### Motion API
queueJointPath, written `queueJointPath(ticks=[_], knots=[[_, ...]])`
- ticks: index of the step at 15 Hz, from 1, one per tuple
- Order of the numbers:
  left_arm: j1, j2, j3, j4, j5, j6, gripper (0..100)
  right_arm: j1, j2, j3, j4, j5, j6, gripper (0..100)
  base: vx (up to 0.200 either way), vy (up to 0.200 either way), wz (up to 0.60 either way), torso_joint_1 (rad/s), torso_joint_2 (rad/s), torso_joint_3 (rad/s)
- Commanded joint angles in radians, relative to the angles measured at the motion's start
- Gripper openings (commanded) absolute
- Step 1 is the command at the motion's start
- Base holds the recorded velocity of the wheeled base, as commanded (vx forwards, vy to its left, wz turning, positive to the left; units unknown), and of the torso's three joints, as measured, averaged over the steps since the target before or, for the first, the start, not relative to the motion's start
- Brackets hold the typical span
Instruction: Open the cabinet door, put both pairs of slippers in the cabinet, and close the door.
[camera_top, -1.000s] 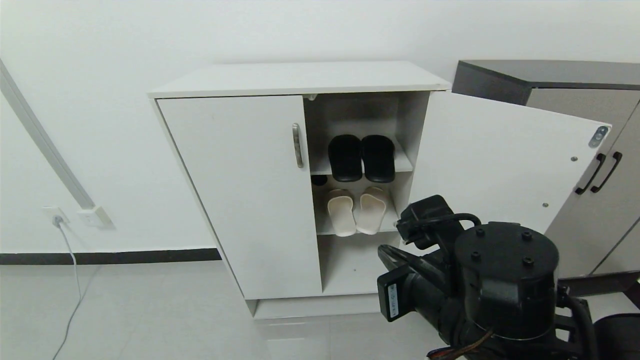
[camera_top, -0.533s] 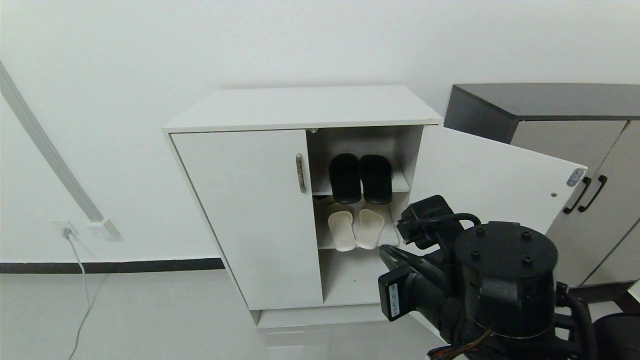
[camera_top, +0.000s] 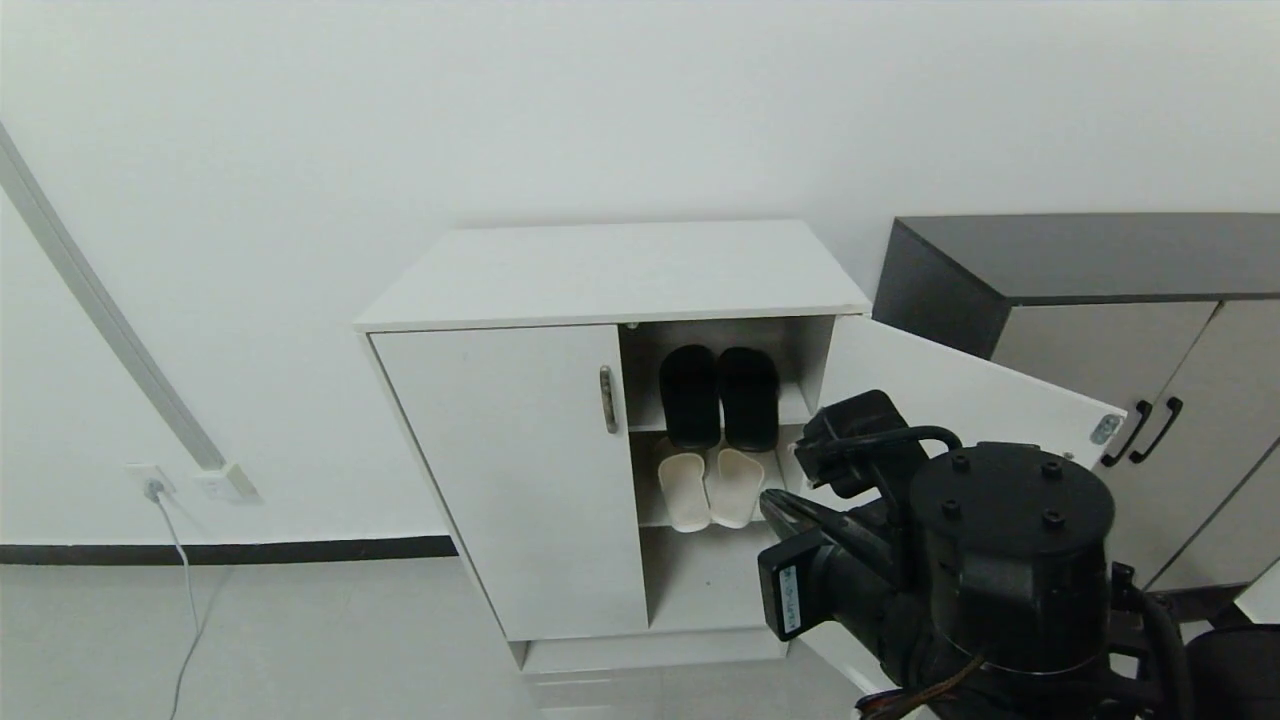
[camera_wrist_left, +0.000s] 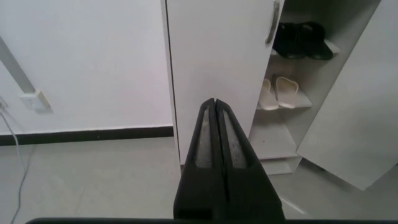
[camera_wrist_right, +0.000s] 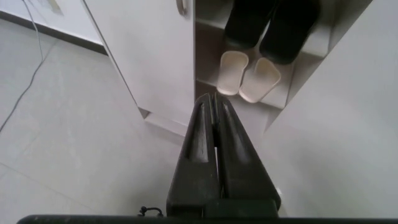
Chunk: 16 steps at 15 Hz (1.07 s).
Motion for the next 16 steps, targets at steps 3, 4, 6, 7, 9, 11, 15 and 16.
queueJointPath(ticks=[3, 4, 6, 7, 9, 11, 15, 16], knots=[[0.001, 0.001, 0.000, 0.000, 0.000, -0.001, 0, -0.014, 0.002, 0.009, -0.002, 0.002, -0.003, 0, 0.000, 0.000, 0.00, 0.211, -0.52, -0.316], [0.001, 0.001, 0.000, 0.000, 0.000, -0.001, 0, -0.014, 0.002, 0.011, -0.002, 0.002, -0.011, 0, 0.000, 0.000, 0.00, 0.232, -0.54, -0.325], [0.001, 0.001, 0.000, 0.000, 0.000, -0.001, 0, -0.014, 0.002, 0.014, -0.002, 0.002, -0.012, 0, 0.000, 0.000, 0.00, 0.110, -0.27, -0.154], [0.001, 0.001, 0.000, 0.000, 0.000, 0.001, 0, -0.015, 0.002, 0.014, -0.002, 0.002, -0.012, 0, 0.000, 0.000, 0.00, 0.051, -0.11, -0.066], [0.001, 0.001, 0.000, 0.000, 0.000, -0.001, 0, -0.015, 0.002, 0.014, -0.002, 0.002, -0.012, 0, 0.000, 0.000, -0.30, 0.024, -0.05, -0.029], [0.001, 0.001, 0.000, 0.000, -0.001, 0.001, 0, -0.015, 0.004, 0.014, -0.002, 0.004, -0.012, 0, 0.000, 0.000, -0.60, 0.000, -0.01, -0.002], [0.001, 0.001, 0.002, 0.000, -0.003, 0.011, 0, -0.046, 0.015, 0.009, -0.002, 0.004, -0.019, 0, 0.000, 0.000, -0.45, 0.008, 0.00, -0.002], [0.001, 0.001, 0.002, 0.000, -0.001, 0.011, 0, -0.052, 0.015, 0.011, -0.003, 0.004, -0.025, 0, 0.000, 0.000, 0.00, 0.000, 0.00, 0.000]])
